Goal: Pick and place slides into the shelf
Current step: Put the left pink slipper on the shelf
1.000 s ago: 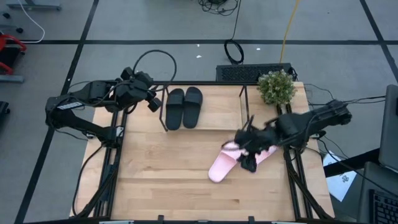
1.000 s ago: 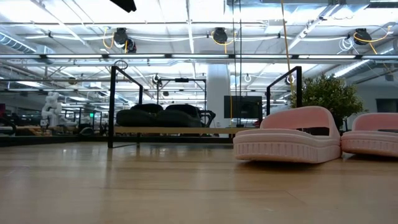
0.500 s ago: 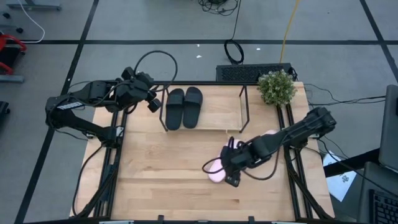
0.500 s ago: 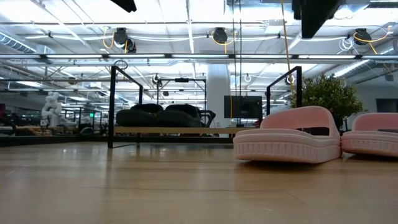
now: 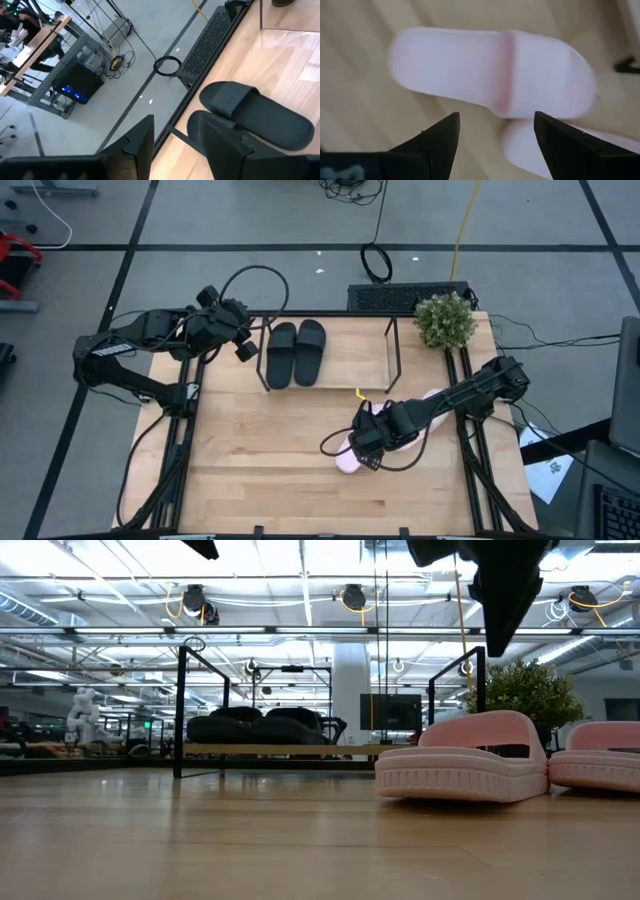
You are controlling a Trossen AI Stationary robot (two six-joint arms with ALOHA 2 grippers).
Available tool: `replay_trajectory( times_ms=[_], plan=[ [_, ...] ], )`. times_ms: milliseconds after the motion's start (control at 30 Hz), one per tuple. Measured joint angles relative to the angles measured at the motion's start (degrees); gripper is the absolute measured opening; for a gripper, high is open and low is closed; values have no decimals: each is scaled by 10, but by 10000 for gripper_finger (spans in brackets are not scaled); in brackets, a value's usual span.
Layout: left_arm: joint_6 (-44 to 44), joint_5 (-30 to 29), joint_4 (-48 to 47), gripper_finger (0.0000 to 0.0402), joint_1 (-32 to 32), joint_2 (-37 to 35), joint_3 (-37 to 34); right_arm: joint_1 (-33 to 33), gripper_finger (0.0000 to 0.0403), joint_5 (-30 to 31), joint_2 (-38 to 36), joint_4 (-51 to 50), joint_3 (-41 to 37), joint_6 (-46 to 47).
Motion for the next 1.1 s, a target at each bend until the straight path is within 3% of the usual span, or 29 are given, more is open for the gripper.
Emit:
replay_trajectory(
  times_ms=[500, 1100],
  plan=[
    [-5, 0, -25, 159, 0, -1, 0, -7, 247, 0, 0, -11, -2, -3],
    [-6, 0, -25, 159, 0, -1, 0, -6, 247, -1, 0, 50, -81, 0]
  ],
)
